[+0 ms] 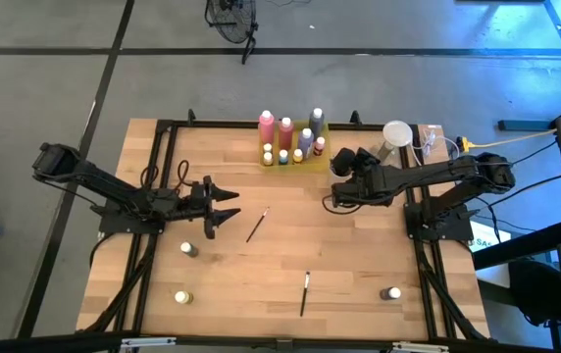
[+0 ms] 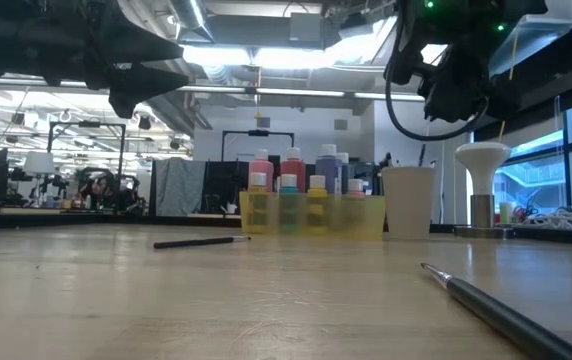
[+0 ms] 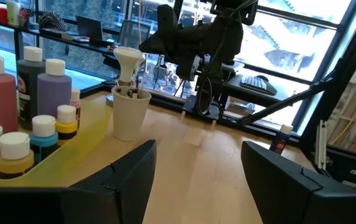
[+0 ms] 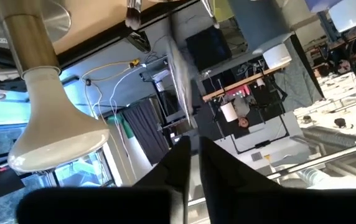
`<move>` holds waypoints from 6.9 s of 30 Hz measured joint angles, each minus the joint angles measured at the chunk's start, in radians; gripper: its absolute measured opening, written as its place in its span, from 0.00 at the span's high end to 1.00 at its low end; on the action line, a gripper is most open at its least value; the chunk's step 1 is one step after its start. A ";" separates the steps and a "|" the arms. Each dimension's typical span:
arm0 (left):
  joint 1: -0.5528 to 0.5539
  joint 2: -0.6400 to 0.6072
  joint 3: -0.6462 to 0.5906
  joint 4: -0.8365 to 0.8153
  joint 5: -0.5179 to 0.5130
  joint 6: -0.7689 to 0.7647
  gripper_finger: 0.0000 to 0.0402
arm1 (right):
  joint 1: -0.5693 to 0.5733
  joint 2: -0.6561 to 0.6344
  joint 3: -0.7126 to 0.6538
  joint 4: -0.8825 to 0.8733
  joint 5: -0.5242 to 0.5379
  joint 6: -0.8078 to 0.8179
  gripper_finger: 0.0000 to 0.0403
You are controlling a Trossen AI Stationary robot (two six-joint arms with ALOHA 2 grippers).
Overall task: Pick & Place Paint Supplies
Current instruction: Put the silver paint brush into the white cup, then put the small blue paint bottle into the yellow bin
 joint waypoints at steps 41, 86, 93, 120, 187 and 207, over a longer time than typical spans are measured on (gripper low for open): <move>0.000 0.000 0.000 -0.003 0.002 0.001 0.43 | 0.428 -0.333 0.418 0.100 0.364 0.944 0.61; 0.000 0.112 0.001 0.095 0.006 -0.052 0.43 | 0.644 -0.146 0.395 -0.403 -1.295 2.263 0.18; 0.009 0.111 0.001 0.277 0.010 0.053 0.42 | 0.758 -0.100 0.395 -0.328 -1.254 2.400 0.19; 0.008 0.111 0.001 0.289 0.019 0.037 0.43 | 0.906 0.214 0.395 -0.209 -1.291 2.355 0.19; 0.006 0.111 0.001 0.289 0.133 0.010 0.42 | 0.930 0.214 0.342 -0.157 -1.234 2.402 0.19; 0.006 0.111 0.001 0.289 0.140 0.010 0.43 | 0.930 0.214 0.227 -0.090 -1.273 2.389 0.19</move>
